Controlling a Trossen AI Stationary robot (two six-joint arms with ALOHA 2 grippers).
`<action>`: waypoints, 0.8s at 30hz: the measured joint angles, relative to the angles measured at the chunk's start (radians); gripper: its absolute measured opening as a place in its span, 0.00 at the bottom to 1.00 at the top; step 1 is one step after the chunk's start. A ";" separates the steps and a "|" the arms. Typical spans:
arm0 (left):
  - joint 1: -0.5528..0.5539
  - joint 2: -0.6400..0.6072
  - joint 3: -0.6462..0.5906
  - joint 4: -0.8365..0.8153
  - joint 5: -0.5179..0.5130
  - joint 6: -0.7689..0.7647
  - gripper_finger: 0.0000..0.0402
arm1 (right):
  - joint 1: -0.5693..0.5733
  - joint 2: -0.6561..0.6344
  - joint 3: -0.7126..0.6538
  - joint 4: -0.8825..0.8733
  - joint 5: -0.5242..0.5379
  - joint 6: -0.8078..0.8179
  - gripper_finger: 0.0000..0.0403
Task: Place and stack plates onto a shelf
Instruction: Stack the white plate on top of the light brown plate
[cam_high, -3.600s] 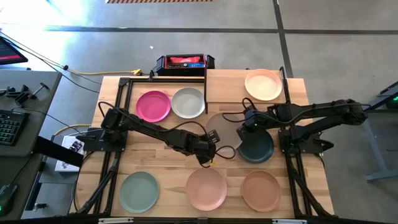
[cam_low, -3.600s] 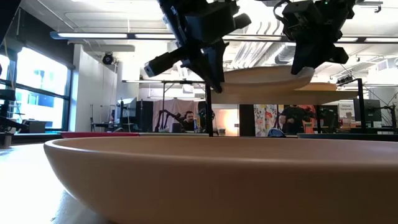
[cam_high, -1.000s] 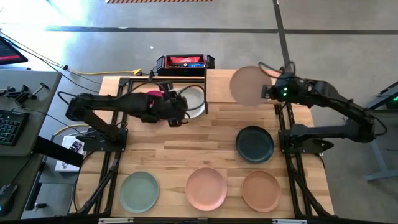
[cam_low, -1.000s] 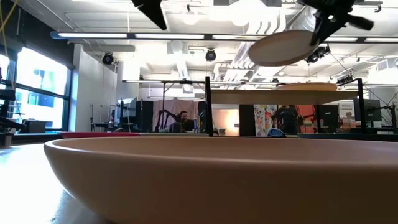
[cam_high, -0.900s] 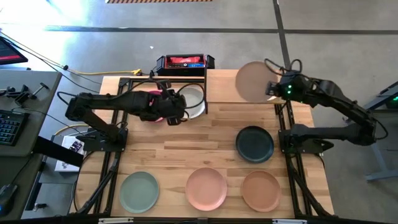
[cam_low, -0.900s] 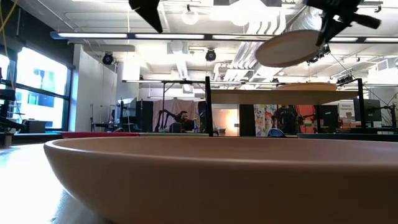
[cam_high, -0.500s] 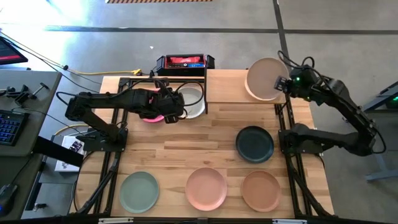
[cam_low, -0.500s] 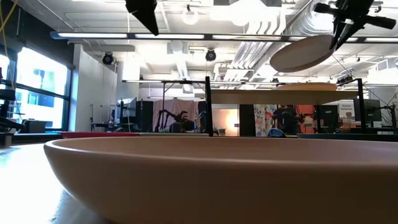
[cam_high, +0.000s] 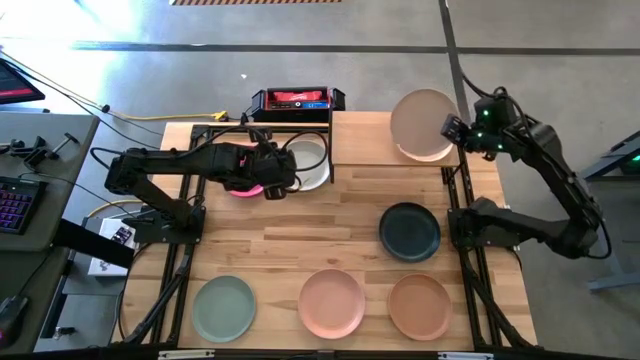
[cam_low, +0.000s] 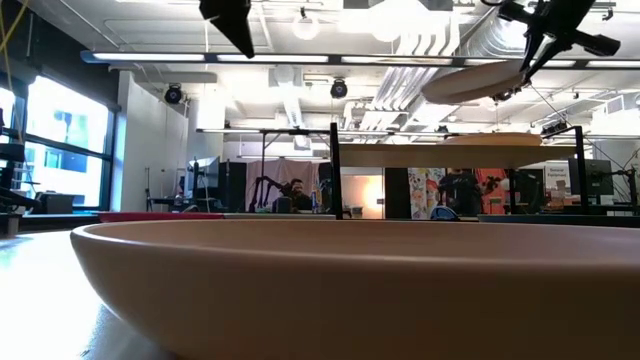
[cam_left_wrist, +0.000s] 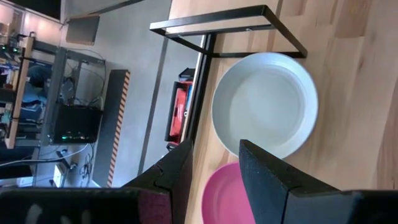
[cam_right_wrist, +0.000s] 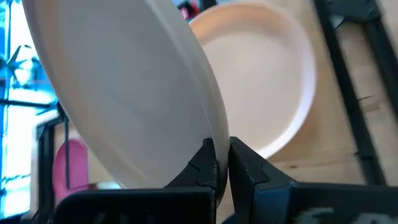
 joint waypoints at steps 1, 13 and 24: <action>0.000 0.000 0.000 -0.006 0.000 -0.002 0.30 | 0.000 0.002 0.000 0.001 -0.015 0.005 0.00; 0.000 0.000 0.000 -0.088 -0.003 -0.076 0.30 | 0.253 -0.001 -0.001 -0.002 0.147 0.085 0.00; 0.000 0.001 0.000 -0.088 -0.003 -0.076 0.30 | 0.329 -0.118 -0.187 0.382 0.230 0.066 0.00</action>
